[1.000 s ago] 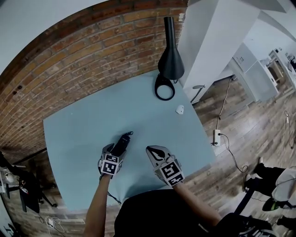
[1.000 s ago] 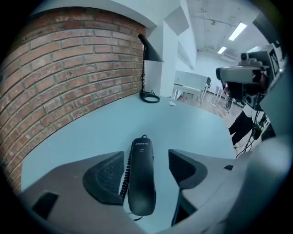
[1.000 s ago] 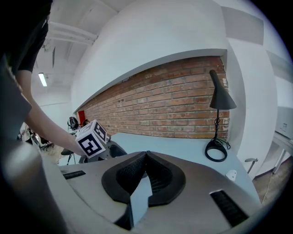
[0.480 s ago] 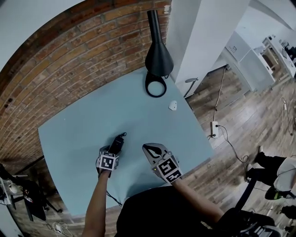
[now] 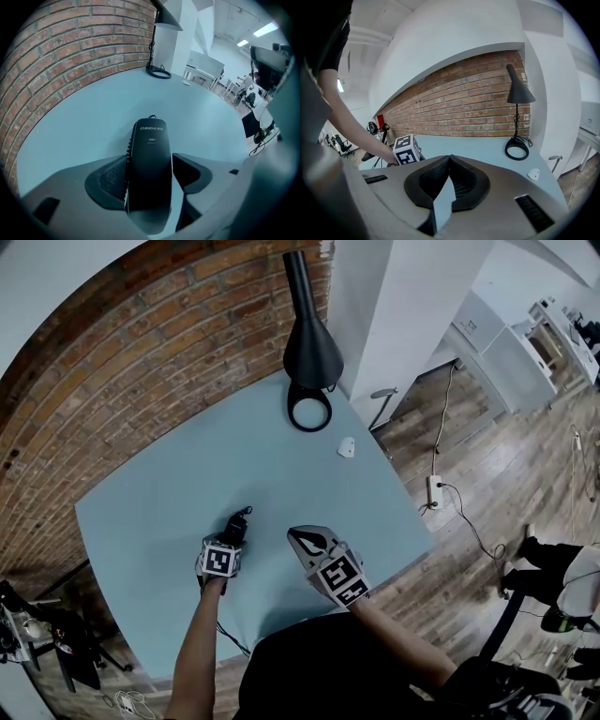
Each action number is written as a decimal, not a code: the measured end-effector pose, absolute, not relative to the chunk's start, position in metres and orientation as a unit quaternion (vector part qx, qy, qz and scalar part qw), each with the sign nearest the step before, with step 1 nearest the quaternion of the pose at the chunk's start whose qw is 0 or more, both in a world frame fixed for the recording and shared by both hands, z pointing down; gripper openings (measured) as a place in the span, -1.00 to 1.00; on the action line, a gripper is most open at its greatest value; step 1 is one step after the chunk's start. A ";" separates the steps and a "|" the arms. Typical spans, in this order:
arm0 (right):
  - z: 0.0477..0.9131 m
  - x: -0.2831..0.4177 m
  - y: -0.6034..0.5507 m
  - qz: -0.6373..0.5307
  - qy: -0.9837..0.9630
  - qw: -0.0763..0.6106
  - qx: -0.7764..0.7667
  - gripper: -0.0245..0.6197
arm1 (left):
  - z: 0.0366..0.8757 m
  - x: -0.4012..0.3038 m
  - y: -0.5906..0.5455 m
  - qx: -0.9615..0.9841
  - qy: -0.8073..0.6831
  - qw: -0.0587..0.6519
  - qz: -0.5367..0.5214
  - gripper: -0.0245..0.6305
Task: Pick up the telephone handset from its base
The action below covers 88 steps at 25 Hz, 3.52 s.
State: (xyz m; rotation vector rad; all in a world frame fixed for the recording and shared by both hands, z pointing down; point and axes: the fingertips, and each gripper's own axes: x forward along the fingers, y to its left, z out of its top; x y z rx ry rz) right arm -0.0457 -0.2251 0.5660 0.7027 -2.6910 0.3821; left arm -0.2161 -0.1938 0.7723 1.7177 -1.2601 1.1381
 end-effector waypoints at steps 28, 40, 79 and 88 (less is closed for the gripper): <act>0.568 -0.047 -0.225 0.140 -0.945 0.167 0.243 -0.89 | 0.771 -0.215 -0.191 0.658 -0.483 0.361 0.452 -0.05; 0.565 -0.044 -0.226 0.139 -0.946 0.164 0.244 -0.89 | 0.763 -0.216 -0.189 0.655 -0.485 0.360 0.454 -0.07; 0.561 -0.044 -0.221 0.130 -0.949 0.157 0.242 -0.89 | 0.732 -0.225 -0.194 0.659 -0.515 0.342 0.428 -0.07; 0.559 -0.044 -0.219 0.127 -0.949 0.158 0.242 -0.89 | 0.713 -0.227 -0.205 0.668 -0.526 0.325 0.415 -0.07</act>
